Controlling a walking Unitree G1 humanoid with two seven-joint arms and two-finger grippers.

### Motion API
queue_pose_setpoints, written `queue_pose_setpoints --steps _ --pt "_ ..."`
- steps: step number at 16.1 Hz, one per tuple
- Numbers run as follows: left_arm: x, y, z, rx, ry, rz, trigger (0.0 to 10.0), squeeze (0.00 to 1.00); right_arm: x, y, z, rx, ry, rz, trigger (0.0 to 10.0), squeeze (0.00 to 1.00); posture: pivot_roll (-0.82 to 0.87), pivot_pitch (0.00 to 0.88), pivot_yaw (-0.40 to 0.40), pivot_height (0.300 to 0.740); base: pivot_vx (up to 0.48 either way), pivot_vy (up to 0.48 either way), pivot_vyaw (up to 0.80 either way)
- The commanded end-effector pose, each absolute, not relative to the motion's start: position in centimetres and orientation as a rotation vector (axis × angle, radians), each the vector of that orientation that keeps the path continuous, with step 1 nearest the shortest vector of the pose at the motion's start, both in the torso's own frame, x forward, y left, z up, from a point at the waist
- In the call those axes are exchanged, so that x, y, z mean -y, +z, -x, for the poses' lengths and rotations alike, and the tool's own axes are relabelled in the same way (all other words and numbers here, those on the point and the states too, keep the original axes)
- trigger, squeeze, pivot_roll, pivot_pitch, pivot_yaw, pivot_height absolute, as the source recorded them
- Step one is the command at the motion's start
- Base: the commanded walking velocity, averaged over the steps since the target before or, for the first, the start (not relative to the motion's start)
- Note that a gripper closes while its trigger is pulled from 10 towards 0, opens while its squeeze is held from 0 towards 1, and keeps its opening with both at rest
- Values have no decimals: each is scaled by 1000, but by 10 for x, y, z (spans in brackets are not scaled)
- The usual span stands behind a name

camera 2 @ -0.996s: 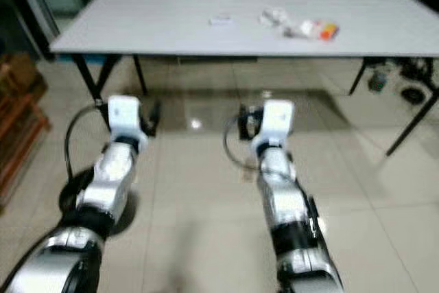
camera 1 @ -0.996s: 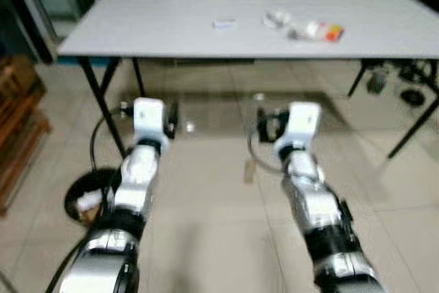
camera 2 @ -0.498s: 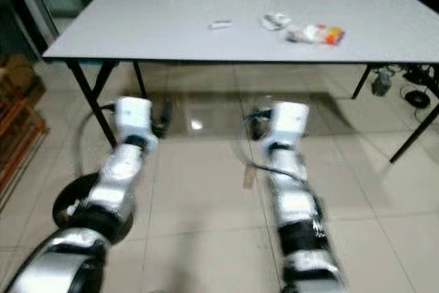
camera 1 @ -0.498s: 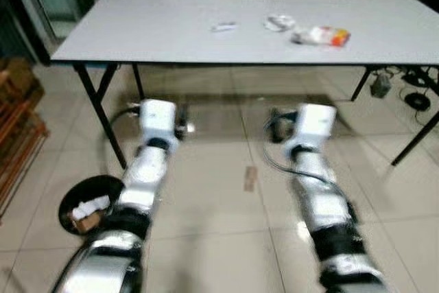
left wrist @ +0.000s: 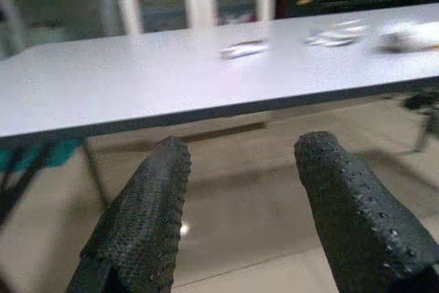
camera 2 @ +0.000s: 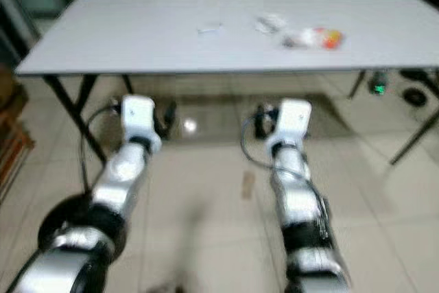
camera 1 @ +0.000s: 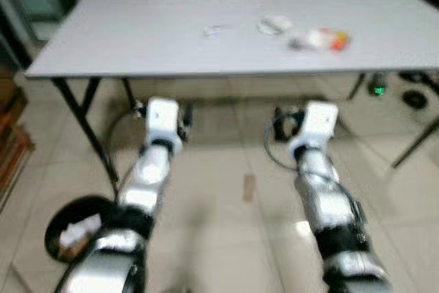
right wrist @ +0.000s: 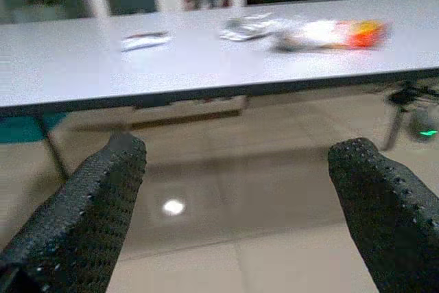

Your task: Picking trash to rubbish bin

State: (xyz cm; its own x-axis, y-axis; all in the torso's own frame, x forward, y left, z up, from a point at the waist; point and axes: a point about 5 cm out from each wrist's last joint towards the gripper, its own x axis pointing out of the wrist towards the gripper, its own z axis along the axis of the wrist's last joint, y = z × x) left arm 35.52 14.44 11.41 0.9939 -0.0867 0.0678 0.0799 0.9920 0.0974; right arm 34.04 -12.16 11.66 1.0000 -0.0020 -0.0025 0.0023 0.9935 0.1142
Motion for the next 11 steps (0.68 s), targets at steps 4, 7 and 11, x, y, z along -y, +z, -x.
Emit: queue_pose_setpoints --steps 4,7,11 --pt "-139 116 -356 77 -96 -86 10000 0 125 119 -343 2 -8 -120 10000 0 -10 17 1 740 480 0 -533" --pt "-138 116 -356 76 -100 -86 10000 0 124 118 -342 0 -4 -109 10000 0 -10 5 0 740 480 0 0" --pt "-137 115 -356 75 -105 -89 10000 0 121 116 -343 -19 7 -129 10000 0 -11 0 4 740 480 0 -400"
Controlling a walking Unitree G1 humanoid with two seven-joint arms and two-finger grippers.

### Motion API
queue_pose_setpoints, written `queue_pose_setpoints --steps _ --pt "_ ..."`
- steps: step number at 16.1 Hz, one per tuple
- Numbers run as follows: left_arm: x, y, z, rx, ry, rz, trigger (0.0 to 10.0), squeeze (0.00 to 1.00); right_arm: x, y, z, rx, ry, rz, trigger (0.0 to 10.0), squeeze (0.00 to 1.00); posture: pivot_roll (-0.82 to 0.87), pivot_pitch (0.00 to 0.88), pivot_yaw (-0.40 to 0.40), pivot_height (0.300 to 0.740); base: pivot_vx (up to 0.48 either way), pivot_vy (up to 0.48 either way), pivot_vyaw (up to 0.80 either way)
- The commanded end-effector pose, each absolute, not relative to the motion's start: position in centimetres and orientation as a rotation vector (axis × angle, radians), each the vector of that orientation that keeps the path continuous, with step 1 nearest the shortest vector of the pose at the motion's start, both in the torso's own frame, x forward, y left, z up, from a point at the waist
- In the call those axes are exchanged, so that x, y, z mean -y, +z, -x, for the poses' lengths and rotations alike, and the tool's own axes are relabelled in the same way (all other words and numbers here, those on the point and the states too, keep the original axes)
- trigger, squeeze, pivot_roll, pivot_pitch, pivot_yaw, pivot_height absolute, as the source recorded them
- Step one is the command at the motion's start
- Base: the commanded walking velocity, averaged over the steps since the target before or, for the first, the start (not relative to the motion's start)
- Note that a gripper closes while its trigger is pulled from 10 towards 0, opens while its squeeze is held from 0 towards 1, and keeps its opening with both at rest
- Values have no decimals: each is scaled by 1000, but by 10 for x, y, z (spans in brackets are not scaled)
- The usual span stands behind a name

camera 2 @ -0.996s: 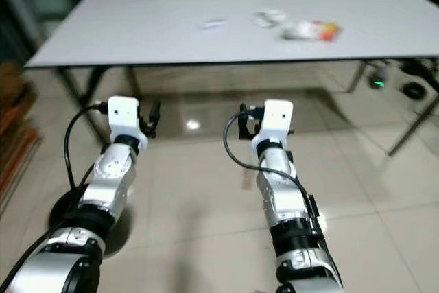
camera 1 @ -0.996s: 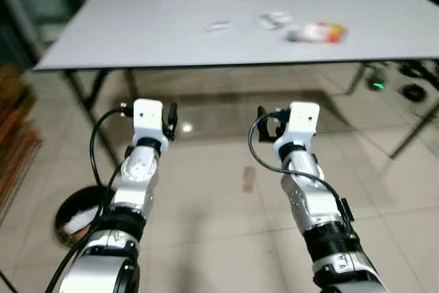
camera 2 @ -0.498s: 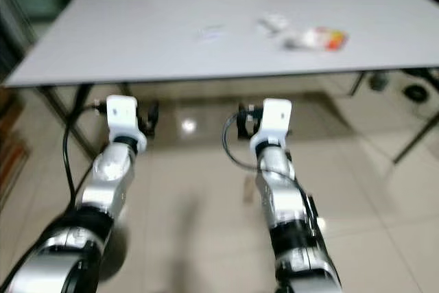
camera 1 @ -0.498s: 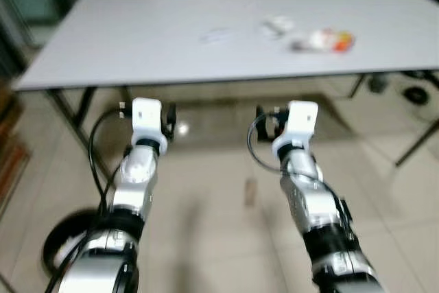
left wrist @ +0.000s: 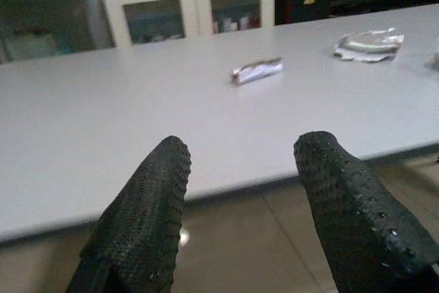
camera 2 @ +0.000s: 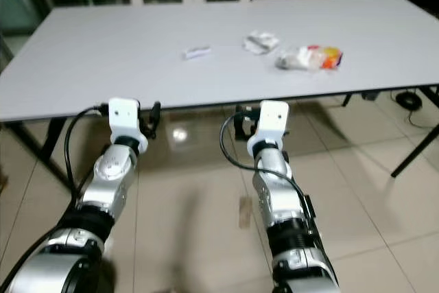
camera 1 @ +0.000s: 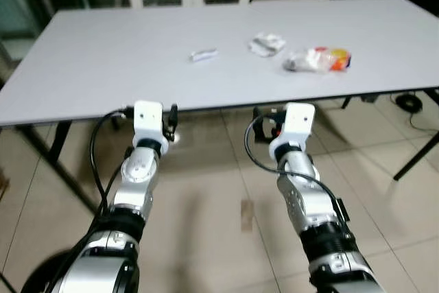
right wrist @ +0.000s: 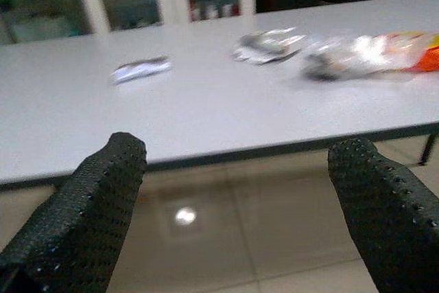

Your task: Picking trash to rubbish bin

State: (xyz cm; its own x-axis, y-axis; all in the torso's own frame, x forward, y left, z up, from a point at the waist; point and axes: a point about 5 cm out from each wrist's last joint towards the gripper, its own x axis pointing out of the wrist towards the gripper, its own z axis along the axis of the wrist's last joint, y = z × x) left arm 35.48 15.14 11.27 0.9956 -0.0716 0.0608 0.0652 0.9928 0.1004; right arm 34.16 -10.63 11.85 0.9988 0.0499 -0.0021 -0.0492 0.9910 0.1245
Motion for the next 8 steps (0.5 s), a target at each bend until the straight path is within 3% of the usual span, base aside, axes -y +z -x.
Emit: queue_pose_setpoints --steps 1,8 --pt "-137 115 -356 75 -106 -90 10000 0 121 116 -343 -19 7 -124 10000 0 -11 0 4 740 480 0 -800" --pt "-137 117 -357 80 -112 -91 10000 0 123 117 -342 -5 -13 -120 10000 0 -12 1 7 740 480 0 0"
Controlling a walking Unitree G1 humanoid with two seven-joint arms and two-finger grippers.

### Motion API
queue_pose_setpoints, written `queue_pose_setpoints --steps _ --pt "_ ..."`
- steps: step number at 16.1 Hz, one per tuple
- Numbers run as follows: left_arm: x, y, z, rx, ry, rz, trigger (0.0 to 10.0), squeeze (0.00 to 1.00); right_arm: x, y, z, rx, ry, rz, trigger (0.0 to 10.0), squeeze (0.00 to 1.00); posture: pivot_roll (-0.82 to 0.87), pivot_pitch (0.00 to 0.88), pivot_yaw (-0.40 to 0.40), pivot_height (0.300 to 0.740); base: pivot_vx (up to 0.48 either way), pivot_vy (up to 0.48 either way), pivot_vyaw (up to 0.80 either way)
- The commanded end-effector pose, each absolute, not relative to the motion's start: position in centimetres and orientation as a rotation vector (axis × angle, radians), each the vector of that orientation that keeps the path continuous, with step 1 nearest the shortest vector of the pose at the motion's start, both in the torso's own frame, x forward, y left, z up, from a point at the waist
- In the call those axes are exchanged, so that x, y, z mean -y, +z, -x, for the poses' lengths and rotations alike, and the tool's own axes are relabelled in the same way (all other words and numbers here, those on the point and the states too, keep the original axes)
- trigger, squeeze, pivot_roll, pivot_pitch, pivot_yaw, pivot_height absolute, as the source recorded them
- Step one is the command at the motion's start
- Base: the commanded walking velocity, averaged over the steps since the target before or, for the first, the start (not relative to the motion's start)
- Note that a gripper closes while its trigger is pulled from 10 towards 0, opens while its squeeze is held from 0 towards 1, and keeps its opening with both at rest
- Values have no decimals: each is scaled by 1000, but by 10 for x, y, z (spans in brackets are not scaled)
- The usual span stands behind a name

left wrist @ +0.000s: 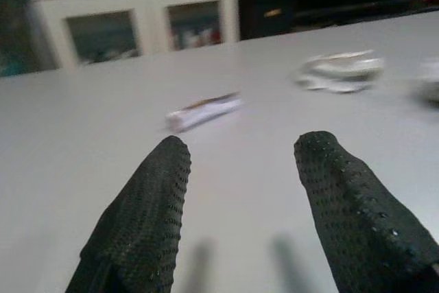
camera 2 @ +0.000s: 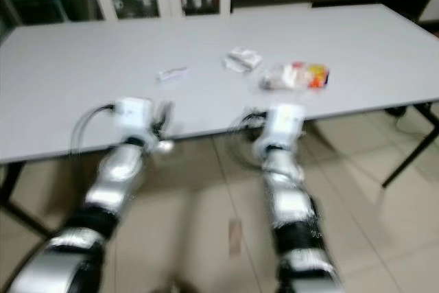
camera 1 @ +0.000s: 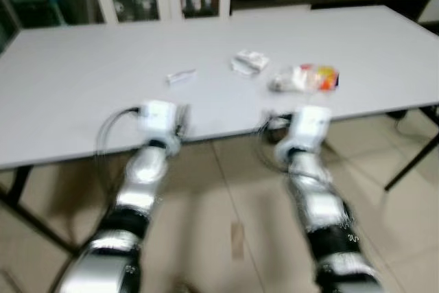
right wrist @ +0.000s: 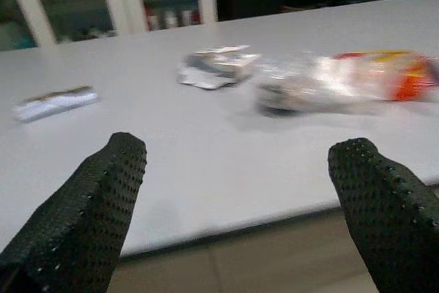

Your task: Picking trash to rubbish bin

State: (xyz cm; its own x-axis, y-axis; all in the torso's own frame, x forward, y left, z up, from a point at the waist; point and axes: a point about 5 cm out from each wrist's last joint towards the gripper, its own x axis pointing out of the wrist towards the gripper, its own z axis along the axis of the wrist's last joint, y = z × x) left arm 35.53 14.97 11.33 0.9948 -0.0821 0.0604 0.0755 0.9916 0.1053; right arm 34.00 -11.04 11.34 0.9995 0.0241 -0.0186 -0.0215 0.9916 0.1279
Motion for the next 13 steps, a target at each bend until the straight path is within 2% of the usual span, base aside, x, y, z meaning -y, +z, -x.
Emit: queue_pose_setpoints --steps 1,13 --pt "-136 117 -357 79 -113 -92 10000 0 123 117 -342 -6 -14 -118 10000 0 -13 3 7 740 480 0 0" --pt "-136 131 -359 127 -111 -93 10000 0 123 119 -342 2 -7 -126 10000 0 -9 31 -4 740 480 0 0"
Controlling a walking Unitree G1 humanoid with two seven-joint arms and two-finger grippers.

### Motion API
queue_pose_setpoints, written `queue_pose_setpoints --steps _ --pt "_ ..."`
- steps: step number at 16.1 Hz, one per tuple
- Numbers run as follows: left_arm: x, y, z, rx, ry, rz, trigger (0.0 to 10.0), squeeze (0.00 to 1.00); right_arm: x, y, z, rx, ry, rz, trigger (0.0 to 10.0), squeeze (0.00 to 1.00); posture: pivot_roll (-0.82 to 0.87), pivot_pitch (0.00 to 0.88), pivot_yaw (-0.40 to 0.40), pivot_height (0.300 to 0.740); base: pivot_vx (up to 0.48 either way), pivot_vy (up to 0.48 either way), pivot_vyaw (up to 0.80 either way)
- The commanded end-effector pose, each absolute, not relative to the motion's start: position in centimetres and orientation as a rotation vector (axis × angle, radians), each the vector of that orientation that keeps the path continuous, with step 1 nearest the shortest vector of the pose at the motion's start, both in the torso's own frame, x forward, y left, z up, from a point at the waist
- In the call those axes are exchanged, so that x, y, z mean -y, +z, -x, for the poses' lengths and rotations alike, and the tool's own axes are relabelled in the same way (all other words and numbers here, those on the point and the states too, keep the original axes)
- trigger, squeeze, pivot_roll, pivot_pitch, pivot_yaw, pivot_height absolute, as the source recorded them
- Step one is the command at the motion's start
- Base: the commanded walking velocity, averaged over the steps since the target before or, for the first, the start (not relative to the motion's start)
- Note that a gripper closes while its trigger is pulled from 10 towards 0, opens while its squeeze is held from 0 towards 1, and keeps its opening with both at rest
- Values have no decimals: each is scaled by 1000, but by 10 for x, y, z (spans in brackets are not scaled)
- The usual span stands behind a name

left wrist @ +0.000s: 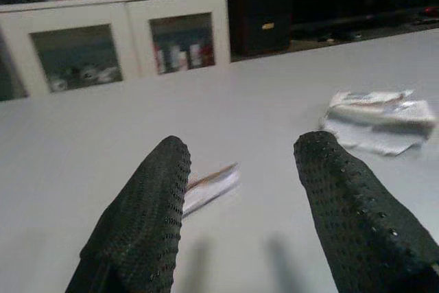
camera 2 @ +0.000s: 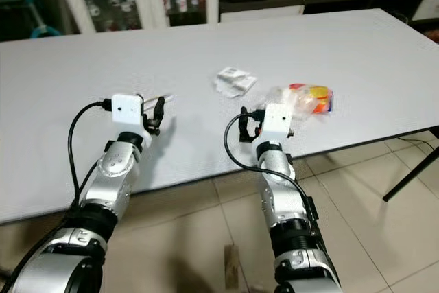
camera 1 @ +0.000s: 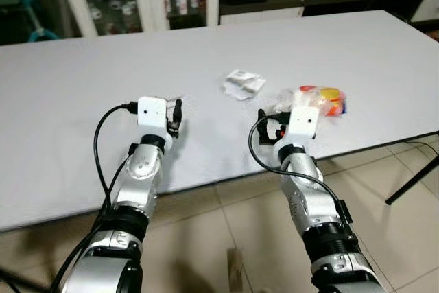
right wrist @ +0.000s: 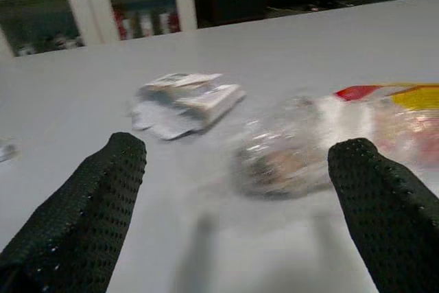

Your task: Picking trash to rubbish bin

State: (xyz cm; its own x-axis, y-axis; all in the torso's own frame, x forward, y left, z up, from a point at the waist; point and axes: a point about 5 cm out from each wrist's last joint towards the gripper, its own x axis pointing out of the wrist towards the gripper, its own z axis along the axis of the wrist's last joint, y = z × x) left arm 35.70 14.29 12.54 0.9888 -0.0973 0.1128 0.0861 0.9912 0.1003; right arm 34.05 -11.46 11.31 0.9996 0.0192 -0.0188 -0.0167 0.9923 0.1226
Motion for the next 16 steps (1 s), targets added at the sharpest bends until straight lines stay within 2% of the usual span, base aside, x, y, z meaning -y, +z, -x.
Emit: queue_pose_setpoints --steps 1,3,9,15,16 --pt "-136 138 -360 160 -111 -108 10000 0 122 119 -342 2 -5 -126 10000 0 -9 32 -4 740 480 0 0" --pt "-141 150 -363 207 -96 -174 10000 0 121 118 -342 1 -2 -127 10000 0 -6 33 -4 740 204 0 0" --pt "-185 189 -378 277 31 -273 10000 0 121 116 -341 -6 0 -127 10000 0 -8 20 7 740 0 0 0" --pt "-214 201 -385 241 64 -336 10000 0 118 115 -341 -8 4 -131 10000 0 -8 0 17 740 0 0 0" --pt "-218 203 -387 237 69 -346 10000 1000 118 115 -340 -8 3 -132 10000 0 -9 0 19 740 0 0 0"
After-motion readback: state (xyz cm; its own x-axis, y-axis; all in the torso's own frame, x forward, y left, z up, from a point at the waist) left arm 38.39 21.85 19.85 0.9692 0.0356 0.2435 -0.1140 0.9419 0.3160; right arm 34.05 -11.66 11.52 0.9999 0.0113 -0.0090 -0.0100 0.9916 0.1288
